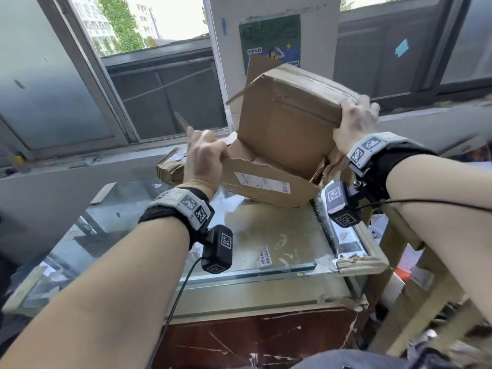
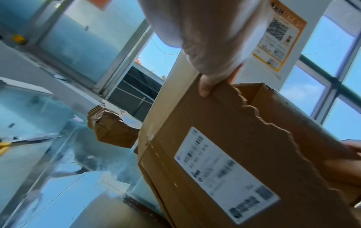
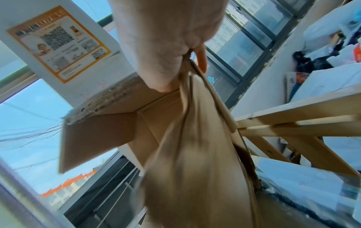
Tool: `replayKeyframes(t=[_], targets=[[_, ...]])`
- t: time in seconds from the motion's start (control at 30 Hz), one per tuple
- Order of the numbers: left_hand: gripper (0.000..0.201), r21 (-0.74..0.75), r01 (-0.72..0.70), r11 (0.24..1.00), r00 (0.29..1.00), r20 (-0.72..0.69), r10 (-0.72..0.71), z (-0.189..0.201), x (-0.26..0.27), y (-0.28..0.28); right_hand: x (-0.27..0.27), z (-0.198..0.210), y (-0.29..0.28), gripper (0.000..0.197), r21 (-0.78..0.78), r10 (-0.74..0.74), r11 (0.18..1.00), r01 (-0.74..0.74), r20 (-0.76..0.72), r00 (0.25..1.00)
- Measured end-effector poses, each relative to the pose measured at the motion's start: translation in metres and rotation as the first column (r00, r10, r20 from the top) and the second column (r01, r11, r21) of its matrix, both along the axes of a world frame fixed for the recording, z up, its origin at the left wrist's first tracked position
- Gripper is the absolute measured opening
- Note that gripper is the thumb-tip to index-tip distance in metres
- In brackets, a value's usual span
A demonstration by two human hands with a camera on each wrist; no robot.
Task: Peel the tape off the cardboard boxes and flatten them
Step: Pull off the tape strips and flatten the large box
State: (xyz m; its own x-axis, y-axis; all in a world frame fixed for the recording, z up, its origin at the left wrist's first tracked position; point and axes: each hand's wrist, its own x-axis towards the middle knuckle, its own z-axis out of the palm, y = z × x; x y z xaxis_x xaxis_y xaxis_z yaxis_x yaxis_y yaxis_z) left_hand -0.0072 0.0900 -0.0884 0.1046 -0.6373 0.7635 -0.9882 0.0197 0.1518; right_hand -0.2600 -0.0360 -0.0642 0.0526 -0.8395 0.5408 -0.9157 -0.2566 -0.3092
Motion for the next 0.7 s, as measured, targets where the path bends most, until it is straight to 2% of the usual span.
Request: replayKeyframes(t=[0.03, 0.07, 0.1, 0.13, 0.2, 0.27, 0.33, 0.37, 0.43, 0.47, 0.6, 0.63, 0.7], targets=[[0.002, 0.035, -0.141, 0.989, 0.990, -0.003, 0.142, 0.000, -0.001, 0.002, 0.000, 0.004, 0.003, 0.037, -0.059, 0.005, 0.998, -0.005, -0.008, 1.000], [0.006, 0.098, -0.281, 0.955, 0.959, -0.021, 0.284, 0.000, -0.003, 0.003, 0.001, 0.008, 0.006, 0.034, -0.105, 0.008, 0.994, -0.010, -0.018, 1.000], [0.014, 0.188, -0.369, 0.910, 0.920, -0.064, 0.386, 0.000, -0.007, 0.004, 0.004, 0.012, 0.010, 0.033, -0.127, 0.014, 0.992, -0.018, -0.027, 1.000], [0.023, 0.274, -0.375, 0.885, 0.896, -0.137, 0.422, 0.001, -0.013, 0.003, 0.008, 0.016, 0.012, 0.034, -0.129, 0.025, 0.991, -0.029, -0.033, 0.999], [0.036, 0.389, -0.217, 0.895, 0.894, -0.289, 0.342, 0.001, -0.028, 0.000, 0.015, 0.022, 0.018, 0.037, -0.102, 0.054, 0.993, -0.055, -0.013, 0.998], [0.037, 0.399, 0.019, 0.917, 0.903, -0.401, 0.156, 0.000, -0.048, -0.006, 0.023, 0.028, 0.023, 0.039, -0.087, 0.076, 0.994, -0.073, 0.036, 0.996], [0.043, 0.444, 0.253, 0.860, 0.871, -0.491, -0.003, -0.001, -0.072, -0.008, 0.031, 0.032, 0.027, 0.040, -0.090, 0.089, 0.992, -0.084, 0.061, 0.994], [0.058, 0.497, 0.328, 0.803, 0.860, -0.509, -0.037, -0.001, -0.083, -0.008, 0.034, 0.035, 0.029, 0.043, -0.088, 0.095, 0.992, -0.089, 0.067, 0.993], [0.087, 0.603, 0.361, 0.712, 0.887, -0.458, -0.062, -0.002, -0.099, -0.010, 0.038, 0.040, 0.033, 0.049, -0.073, 0.113, 0.992, -0.107, 0.073, 0.991], [0.089, 0.639, 0.344, 0.688, 0.910, -0.408, -0.076, -0.004, -0.103, -0.012, 0.040, 0.043, 0.034, 0.051, -0.063, 0.124, 0.991, -0.120, 0.078, 0.989], [0.074, 0.774, 0.264, 0.575, 0.961, -0.259, -0.093, -0.016, -0.109, -0.016, 0.041, 0.048, 0.037, 0.045, -0.050, 0.192, 0.981, -0.188, 0.104, 0.976], [0.075, 0.786, 0.250, 0.565, 0.965, -0.247, -0.084, -0.018, -0.109, -0.016, 0.041, 0.048, 0.037, 0.044, -0.041, 0.211, 0.977, -0.208, 0.106, 0.972], [0.078, 0.757, 0.269, 0.595, 0.953, -0.298, -0.051, -0.019, -0.107, -0.017, 0.041, 0.047, 0.039, 0.043, -0.014, 0.255, 0.967, -0.255, 0.109, 0.961]])
